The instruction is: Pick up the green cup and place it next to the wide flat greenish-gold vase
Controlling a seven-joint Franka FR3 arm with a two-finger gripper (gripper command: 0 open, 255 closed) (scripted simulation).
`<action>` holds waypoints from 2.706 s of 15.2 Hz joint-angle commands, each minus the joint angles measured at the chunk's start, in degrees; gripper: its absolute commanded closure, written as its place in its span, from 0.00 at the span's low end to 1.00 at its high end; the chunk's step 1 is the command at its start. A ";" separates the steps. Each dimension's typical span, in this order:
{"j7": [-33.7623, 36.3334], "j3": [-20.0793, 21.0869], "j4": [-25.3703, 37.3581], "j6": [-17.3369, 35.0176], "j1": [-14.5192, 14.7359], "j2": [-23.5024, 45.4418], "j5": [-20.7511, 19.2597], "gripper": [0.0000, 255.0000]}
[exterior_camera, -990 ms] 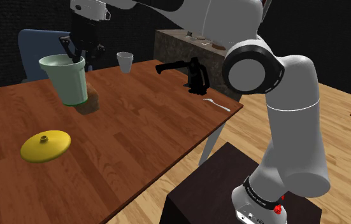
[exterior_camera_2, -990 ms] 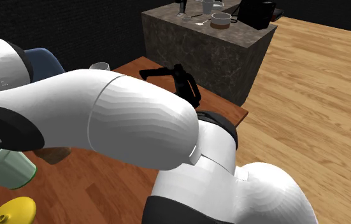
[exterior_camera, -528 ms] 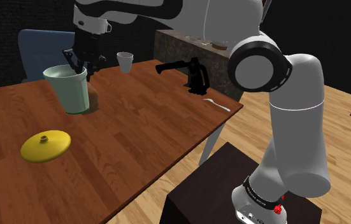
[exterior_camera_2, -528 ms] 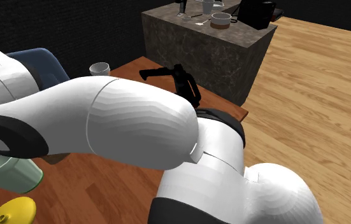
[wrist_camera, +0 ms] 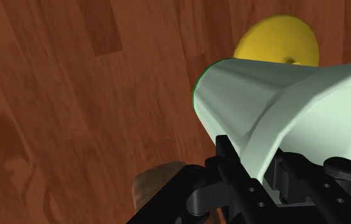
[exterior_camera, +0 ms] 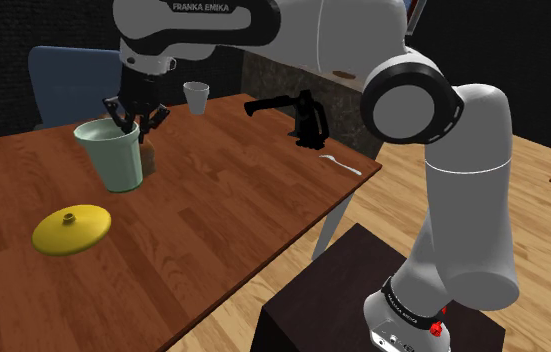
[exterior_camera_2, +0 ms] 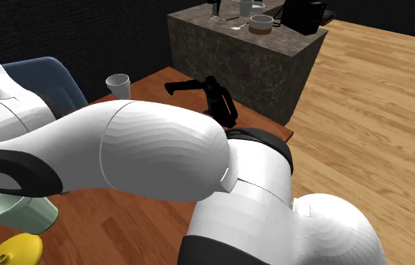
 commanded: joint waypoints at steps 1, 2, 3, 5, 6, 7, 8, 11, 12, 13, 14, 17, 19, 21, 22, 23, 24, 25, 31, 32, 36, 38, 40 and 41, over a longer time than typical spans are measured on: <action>-0.35 0.02 -1.77 1.65 0.04 -0.18 0.12 1.00; -0.51 0.04 -2.50 2.38 0.06 -0.16 0.18 1.00; -0.66 0.05 -3.21 3.11 0.07 -0.13 0.24 1.00; -0.97 0.09 -4.55 4.54 0.10 -0.01 0.36 1.00; -1.12 0.11 -5.18 5.25 0.12 0.07 0.43 1.00; -1.28 0.13 -5.80 5.94 0.13 0.17 0.49 1.00; -1.43 0.15 -6.39 6.63 0.14 0.28 0.56 1.00; -1.89 0.22 -8.05 8.66 0.16 0.68 0.77 1.00; -2.04 0.25 -8.56 9.32 0.17 0.84 0.85 1.00; -2.19 0.28 -9.06 9.97 0.17 1.02 0.92 1.00; -2.35 0.31 -9.53 10.62 0.17 1.20 1.00 1.00; -2.81 0.40 -10.85 12.53 0.17 1.83 1.24 1.00; -3.01 0.45 -11.41 13.38 0.17 2.14 1.35 1.00; -3.01 0.45 -11.40 13.38 0.17 2.15 1.35 1.00; -3.01 0.45 -11.40 13.38 0.17 2.15 1.35 1.00; -3.01 0.45 -11.40 13.38 0.17 2.15 1.35 1.00; -3.01 0.45 -11.40 13.38 0.17 2.15 1.35 1.00; -3.01 0.45 -11.40 13.38 0.17 2.15 1.35 1.00; -3.01 0.45 -11.38 13.38 0.18 2.17 1.35 0.00; -3.01 0.45 -11.40 13.38 0.17 2.15 1.35 0.00; -2.71 0.03 -9.64 8.15 -0.50 -1.23 0.91 0.00; -2.71 0.03 -9.66 8.16 -0.50 -1.24 0.91 0.00; -2.71 0.03 -9.64 8.15 -0.51 -1.23 0.91 0.00; -2.71 0.03 -9.64 8.15 -0.51 -1.23 0.91 0.00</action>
